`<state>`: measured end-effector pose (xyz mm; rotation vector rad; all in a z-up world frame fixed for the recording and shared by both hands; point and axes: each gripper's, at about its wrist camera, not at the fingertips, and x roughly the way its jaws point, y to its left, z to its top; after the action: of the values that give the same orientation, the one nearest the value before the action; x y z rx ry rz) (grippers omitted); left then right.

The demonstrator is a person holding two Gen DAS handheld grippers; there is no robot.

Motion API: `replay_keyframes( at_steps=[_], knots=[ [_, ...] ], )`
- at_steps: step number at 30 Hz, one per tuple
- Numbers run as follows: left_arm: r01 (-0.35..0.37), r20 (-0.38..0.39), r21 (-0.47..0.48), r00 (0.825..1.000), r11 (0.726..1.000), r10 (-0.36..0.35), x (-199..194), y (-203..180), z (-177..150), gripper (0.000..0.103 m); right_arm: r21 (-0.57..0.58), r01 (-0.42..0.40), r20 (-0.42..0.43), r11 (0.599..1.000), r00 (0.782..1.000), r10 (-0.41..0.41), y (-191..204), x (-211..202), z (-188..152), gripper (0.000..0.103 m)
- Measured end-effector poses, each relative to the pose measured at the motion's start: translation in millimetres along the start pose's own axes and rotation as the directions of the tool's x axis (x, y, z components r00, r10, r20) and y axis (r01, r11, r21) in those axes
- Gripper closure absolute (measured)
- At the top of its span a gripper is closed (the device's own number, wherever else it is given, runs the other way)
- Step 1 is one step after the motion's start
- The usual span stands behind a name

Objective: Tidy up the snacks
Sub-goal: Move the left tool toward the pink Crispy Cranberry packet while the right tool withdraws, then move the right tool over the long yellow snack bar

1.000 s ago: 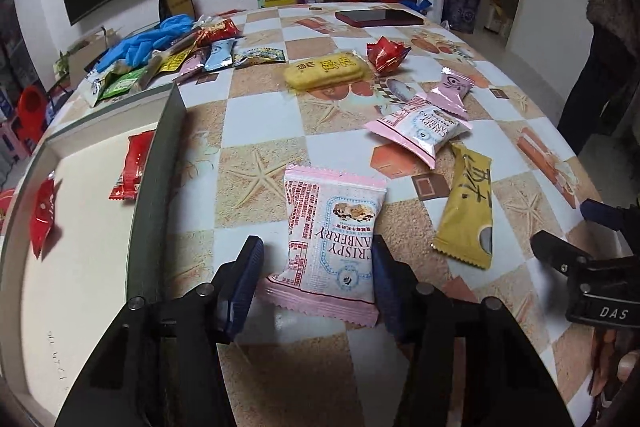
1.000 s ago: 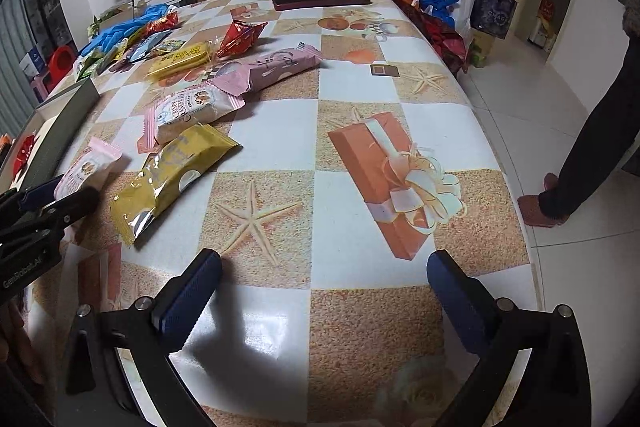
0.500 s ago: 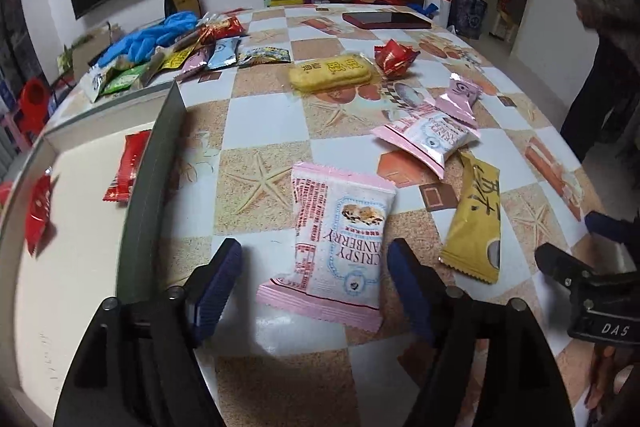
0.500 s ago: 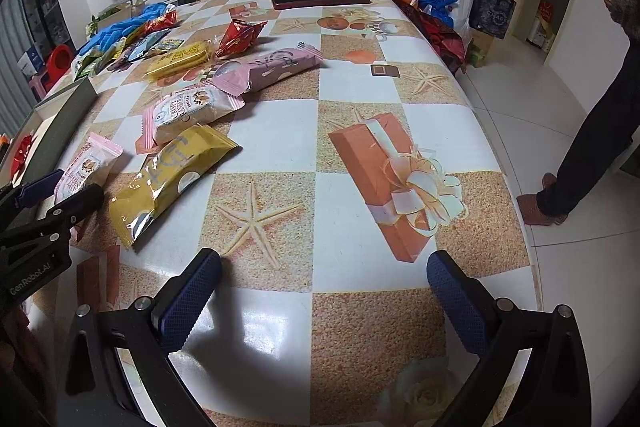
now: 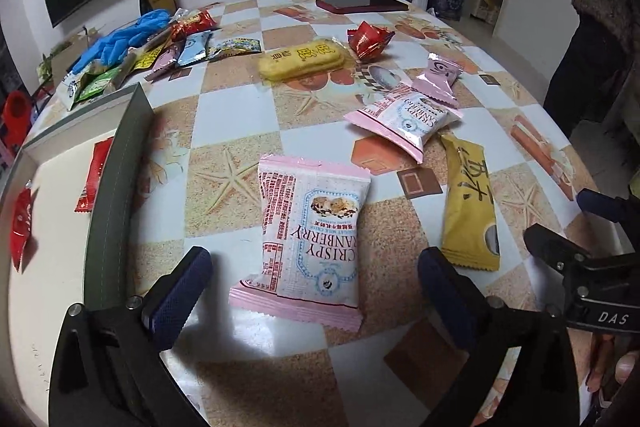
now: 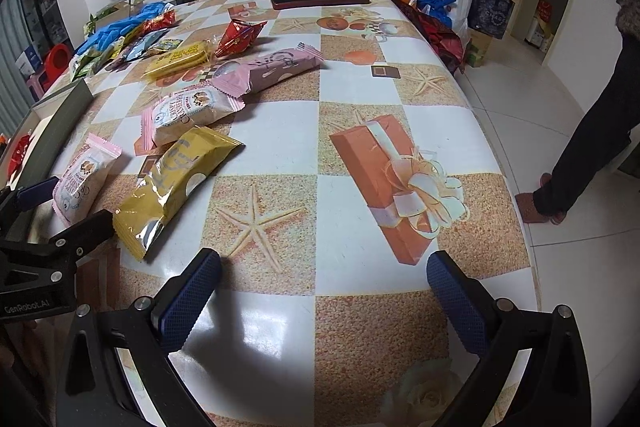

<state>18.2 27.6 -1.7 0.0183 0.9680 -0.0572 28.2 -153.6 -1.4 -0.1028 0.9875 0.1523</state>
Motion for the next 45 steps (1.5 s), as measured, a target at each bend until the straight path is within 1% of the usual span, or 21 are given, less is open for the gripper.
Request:
replay_keyframes(
  at_steps=[6,8,10,14,16,17,18,20,21,23,25,27,30,31,34,35,36,38,39,43,45],
  knots=[
    [-0.001,0.000,0.001,1.000,1.000,0.001,-0.5,-0.2,0.0,0.000,0.027,-0.003,-0.007,1.000,1.000,0.003,3.2,-2.6,2.0,0.000],
    [-0.005,0.000,-0.004,1.000,1.000,0.005,-1.0,0.4,-0.3,0.000,0.095,-0.110,0.027,0.989,0.994,0.108,5.4,-12.1,8.2,0.000],
    [-0.011,0.000,-0.012,1.000,1.000,0.011,-1.7,1.1,-0.6,0.000,0.139,-0.186,0.050,0.973,0.982,0.181,10.6,-17.5,16.1,0.000],
    [-0.012,0.000,-0.017,1.000,1.000,0.012,-1.9,2.3,-0.7,0.000,0.124,-0.205,0.018,0.971,0.979,0.204,41.4,-7.0,33.0,0.002],
    [-0.012,0.000,-0.017,1.000,1.000,0.012,-1.8,2.4,-0.6,0.000,0.103,-0.183,-0.011,0.978,0.983,0.185,53.8,5.2,35.4,0.030],
    [-0.011,0.000,-0.017,1.000,1.000,0.011,-2.0,2.4,-0.6,0.000,0.065,-0.143,-0.001,0.988,0.990,0.144,60.3,8.2,35.7,0.034],
    [-0.010,0.000,-0.017,1.000,1.000,0.010,-1.9,2.5,-0.7,0.000,0.025,-0.121,0.001,0.992,0.993,0.121,65.4,9.1,35.5,0.044],
    [-0.011,-0.002,-0.013,1.000,1.000,0.011,-1.3,2.1,-0.8,0.000,-0.057,-0.093,0.009,0.994,0.996,0.094,68.8,8.0,31.1,0.053],
    [-0.008,-0.001,-0.001,1.000,1.000,0.008,-1.3,0.3,-1.0,0.000,-0.080,-0.094,0.011,0.992,0.995,0.095,66.8,6.8,28.7,0.062],
    [0.000,-0.001,0.016,1.000,1.000,0.000,-1.2,-2.7,-1.1,0.000,-0.113,-0.110,0.020,0.988,0.993,0.113,54.4,1.8,20.1,0.065],
    [0.010,-0.004,0.014,1.000,1.000,-0.010,-2.0,-1.1,-0.7,0.000,-0.125,-0.139,0.021,0.982,0.990,0.143,41.3,-1.9,15.0,0.065],
    [0.027,0.012,0.006,1.000,1.000,-0.027,-5.4,1.3,0.5,0.000,-0.190,-0.124,0.038,0.974,0.990,0.133,37.5,-5.8,6.4,0.065],
    [-0.016,-0.012,0.008,1.000,1.000,0.016,1.3,1.7,4.2,0.000,-0.201,-0.120,0.064,0.972,0.989,0.135,37.0,-6.1,4.7,0.065],
    [-0.002,-0.009,-0.001,1.000,1.000,0.002,2.0,3.0,6.2,0.000,-0.197,-0.110,0.067,0.974,0.990,0.125,38.5,-5.5,6.4,0.065],
    [-0.004,-0.007,0.009,1.000,1.000,0.004,3.1,4.9,10.7,0.006,-0.223,-0.111,0.079,0.968,0.988,0.132,48.2,-2.5,10.7,0.064],
    [-0.005,0.004,0.005,1.000,1.000,0.005,1.7,6.5,11.0,0.011,-0.219,-0.129,0.073,0.967,0.986,0.148,48.8,-0.6,13.7,0.062],
    [-0.005,0.013,-0.003,1.000,1.000,0.005,0.8,8.1,10.2,0.018,-0.213,-0.146,0.069,0.966,0.984,0.164,47.9,0.6,14.9,0.053],
    [-0.012,0.038,-0.015,0.999,1.000,0.013,-3.3,10.5,7.5,0.029,-0.214,-0.149,0.052,0.965,0.985,0.164,49.8,5.4,17.5,0.023],
    [-0.011,0.047,-0.009,0.999,1.000,0.011,-4.7,9.7,6.0,0.032,-0.215,-0.146,0.033,0.966,0.987,0.156,50.9,9.4,17.7,0.000],
    [-0.014,0.052,0.012,0.999,1.000,0.013,-2.1,6.3,9.1,0.032,-0.216,-0.152,0.017,0.964,0.987,0.159,51.7,11.1,17.6,0.000],
    [0.000,0.045,0.006,0.999,1.000,0.000,0.5,7.9,11.8,0.027,-0.216,-0.152,0.017,0.965,0.987,0.159,52.3,11.6,17.5,0.000]
  ],
)
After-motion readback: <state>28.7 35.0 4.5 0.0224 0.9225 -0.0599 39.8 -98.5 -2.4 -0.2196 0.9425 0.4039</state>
